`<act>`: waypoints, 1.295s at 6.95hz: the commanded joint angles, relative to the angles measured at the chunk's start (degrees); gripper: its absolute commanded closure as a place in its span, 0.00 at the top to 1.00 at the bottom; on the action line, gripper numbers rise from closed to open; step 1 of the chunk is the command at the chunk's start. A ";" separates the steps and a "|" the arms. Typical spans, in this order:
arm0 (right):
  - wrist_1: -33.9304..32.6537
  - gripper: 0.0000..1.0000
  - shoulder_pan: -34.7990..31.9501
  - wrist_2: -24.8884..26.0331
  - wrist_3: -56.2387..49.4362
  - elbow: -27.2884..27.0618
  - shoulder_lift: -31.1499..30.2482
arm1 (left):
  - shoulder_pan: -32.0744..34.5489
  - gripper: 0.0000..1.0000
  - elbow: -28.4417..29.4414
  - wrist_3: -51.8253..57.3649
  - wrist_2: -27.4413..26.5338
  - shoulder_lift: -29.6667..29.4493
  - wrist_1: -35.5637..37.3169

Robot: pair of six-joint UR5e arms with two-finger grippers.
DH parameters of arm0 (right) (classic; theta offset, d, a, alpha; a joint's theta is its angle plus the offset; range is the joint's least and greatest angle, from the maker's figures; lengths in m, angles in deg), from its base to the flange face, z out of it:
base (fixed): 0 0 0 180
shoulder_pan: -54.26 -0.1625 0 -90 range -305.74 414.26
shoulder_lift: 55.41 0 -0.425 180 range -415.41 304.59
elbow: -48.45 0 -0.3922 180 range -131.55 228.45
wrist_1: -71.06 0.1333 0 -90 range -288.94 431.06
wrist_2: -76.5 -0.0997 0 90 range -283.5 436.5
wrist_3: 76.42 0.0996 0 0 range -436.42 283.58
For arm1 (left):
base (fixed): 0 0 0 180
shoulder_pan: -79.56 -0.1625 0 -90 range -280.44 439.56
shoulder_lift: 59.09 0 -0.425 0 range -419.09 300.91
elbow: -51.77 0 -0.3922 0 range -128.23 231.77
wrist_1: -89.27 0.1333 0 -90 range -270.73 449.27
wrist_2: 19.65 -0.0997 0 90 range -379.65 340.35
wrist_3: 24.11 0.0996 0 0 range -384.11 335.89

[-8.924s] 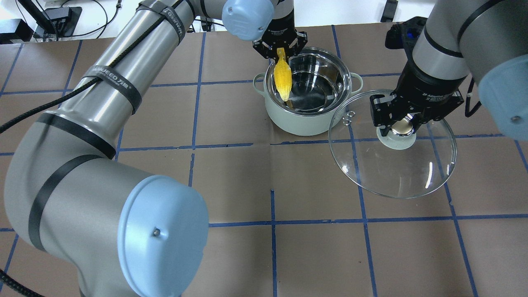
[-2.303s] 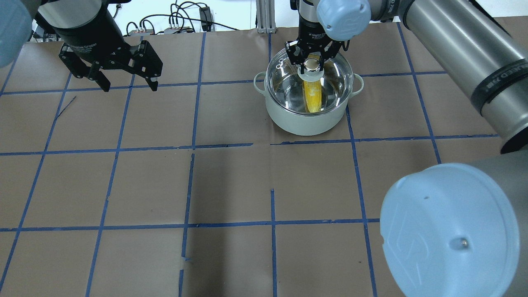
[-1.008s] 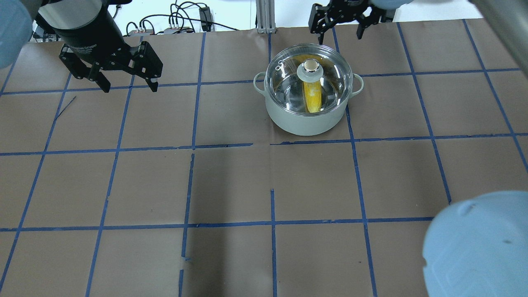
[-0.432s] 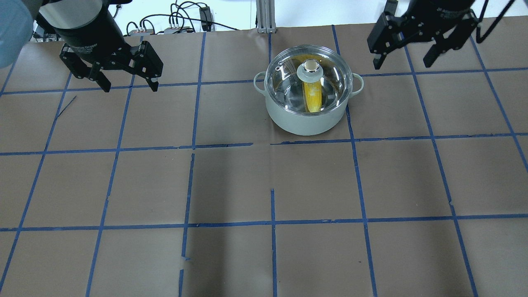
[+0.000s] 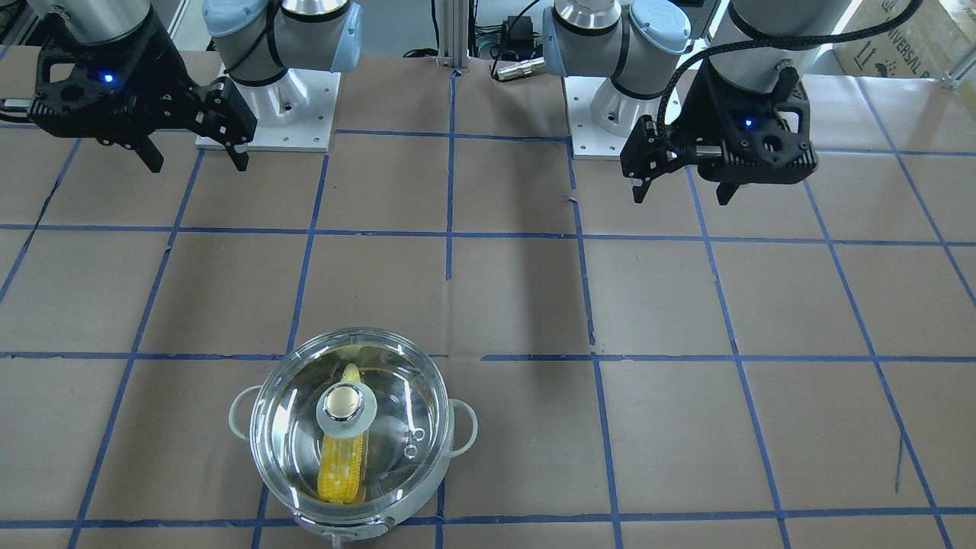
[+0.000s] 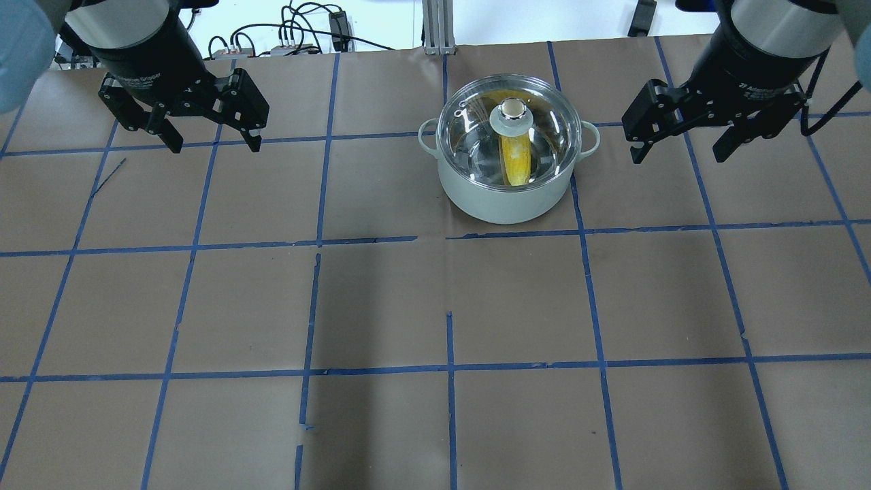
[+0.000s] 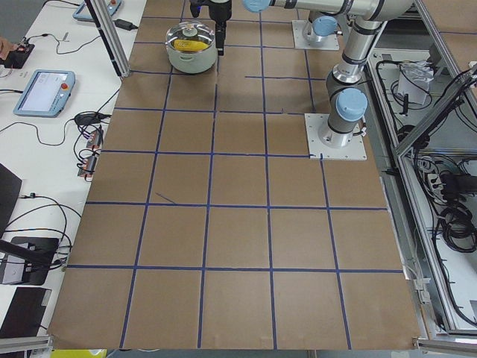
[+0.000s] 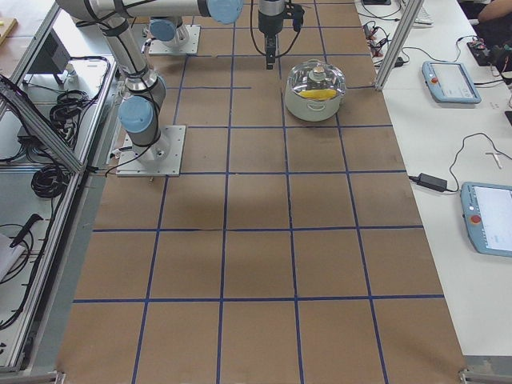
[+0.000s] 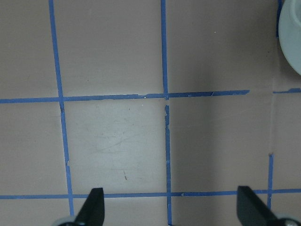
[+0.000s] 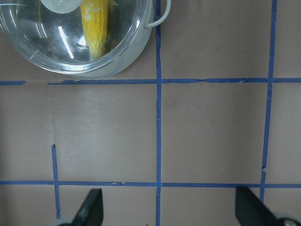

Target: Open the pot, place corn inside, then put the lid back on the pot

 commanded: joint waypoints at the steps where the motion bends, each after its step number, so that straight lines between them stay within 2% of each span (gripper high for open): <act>1: -0.31 0.99 -0.21 1.72 0.00 0.02 -0.30 | 0.00 1.00 0.26 -0.44 0.00 0.00 0.00; 9: -0.22 0.99 -1.00 2.96 -0.27 1.43 -1.00 | 0.00 1.00 -1.76 -1.06 0.00 2.37 -2.90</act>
